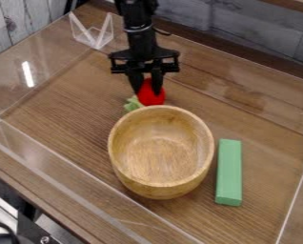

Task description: Move the red fruit to the left

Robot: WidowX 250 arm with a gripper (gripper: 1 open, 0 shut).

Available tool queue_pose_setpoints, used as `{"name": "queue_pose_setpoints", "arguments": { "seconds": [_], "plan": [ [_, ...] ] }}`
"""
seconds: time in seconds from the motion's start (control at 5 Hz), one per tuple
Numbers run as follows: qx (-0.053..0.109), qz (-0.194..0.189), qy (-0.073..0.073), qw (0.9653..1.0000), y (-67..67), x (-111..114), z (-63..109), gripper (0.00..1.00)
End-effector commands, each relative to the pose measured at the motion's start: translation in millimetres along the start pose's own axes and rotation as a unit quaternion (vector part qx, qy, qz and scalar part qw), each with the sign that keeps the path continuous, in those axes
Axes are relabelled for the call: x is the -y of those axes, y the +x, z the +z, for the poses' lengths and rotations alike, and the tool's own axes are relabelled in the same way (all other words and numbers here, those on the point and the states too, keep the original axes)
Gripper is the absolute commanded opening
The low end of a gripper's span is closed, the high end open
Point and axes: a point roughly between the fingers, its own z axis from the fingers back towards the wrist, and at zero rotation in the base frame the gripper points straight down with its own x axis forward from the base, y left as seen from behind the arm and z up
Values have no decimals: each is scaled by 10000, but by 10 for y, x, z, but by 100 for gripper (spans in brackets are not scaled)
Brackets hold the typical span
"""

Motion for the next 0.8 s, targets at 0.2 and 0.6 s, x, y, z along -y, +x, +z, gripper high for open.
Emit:
{"name": "queue_pose_setpoints", "arguments": {
  "seconds": [0.2, 0.6],
  "plan": [
    [532, -140, -232, 9982, 69, -103, 642, 0],
    [662, -444, -287, 9964, 431, -497, 975, 0]
  ]
}}
